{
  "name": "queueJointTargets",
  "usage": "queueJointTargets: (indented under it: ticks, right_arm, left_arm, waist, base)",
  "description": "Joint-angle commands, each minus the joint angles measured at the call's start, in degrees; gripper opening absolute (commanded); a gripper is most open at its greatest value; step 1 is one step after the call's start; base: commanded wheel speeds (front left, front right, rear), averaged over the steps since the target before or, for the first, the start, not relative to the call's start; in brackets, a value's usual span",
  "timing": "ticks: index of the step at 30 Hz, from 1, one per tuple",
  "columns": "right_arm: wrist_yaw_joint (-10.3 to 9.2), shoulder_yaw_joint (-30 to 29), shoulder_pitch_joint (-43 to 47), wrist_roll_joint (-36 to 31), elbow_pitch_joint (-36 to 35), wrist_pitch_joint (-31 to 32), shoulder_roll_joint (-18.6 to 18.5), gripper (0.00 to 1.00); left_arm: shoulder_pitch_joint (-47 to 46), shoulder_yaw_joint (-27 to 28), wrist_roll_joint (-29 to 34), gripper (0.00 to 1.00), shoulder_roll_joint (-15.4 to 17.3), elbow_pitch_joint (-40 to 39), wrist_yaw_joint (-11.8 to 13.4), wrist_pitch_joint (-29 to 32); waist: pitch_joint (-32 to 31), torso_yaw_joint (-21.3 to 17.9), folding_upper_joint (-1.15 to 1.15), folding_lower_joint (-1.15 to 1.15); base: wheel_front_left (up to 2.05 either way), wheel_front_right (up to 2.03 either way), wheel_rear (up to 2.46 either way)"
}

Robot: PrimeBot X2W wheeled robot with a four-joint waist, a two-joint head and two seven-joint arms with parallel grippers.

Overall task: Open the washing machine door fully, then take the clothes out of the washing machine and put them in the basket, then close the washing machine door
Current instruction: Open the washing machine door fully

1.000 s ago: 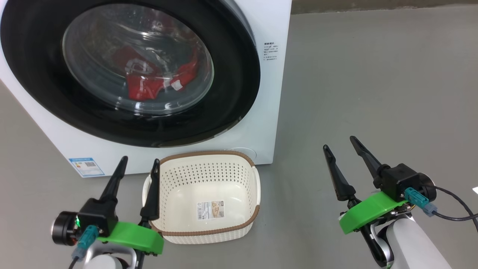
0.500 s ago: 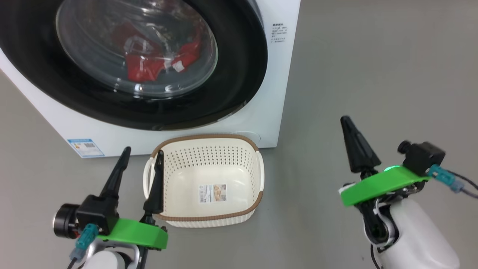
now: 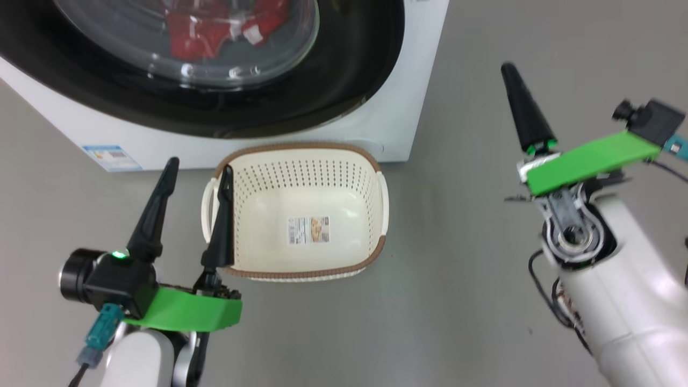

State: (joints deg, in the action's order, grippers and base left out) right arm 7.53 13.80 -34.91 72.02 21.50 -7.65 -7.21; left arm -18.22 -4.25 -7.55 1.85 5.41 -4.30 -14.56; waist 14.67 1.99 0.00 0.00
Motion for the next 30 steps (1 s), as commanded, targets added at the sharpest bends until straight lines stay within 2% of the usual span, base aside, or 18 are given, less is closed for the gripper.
queueJointTargets:
  ticks: [1, 9, 17, 30]
  right_arm:
    - [-0.04, 1.0, -2.9, 3.0, -1.9, 1.9, -0.4, 0.00]
    - [-0.04, 0.4, -11.1, 14.1, -0.5, 11.3, -1.8, 0.00]
    - [-0.04, -0.9, -19.3, 20.8, 1.1, 20.0, -2.3, 0.00]
    - [-0.04, -1.9, -29.2, 24.3, 4.9, 29.9, -3.9, 0.00]
  left_arm:
    - [-1.8, 1.4, 0.5, 1.00, 1.0, -2.3, 0.6, -0.4]
    - [-3.5, 0.2, 0.7, 1.00, 1.0, -5.0, 1.0, -0.4]
    - [-5.3, -2.1, -1.4, 1.00, 1.0, -9.2, 2.9, -0.4]
    - [-7.5, -3.8, -1.5, 1.00, 1.0, -10.3, 3.4, -0.4]
  waist:
    - [3.8, 0.6, 0.00, 0.00]
    - [8.7, 1.7, 0.00, 0.00]
    - [13.9, 3.2, 0.00, 0.00]
    - [19.4, 6.1, 0.00, 0.00]
  base:
    - [0.00, 0.00, 0.00]
    - [0.00, 0.00, 0.00]
    - [0.00, 0.00, 0.00]
    - [0.00, 0.00, 0.00]
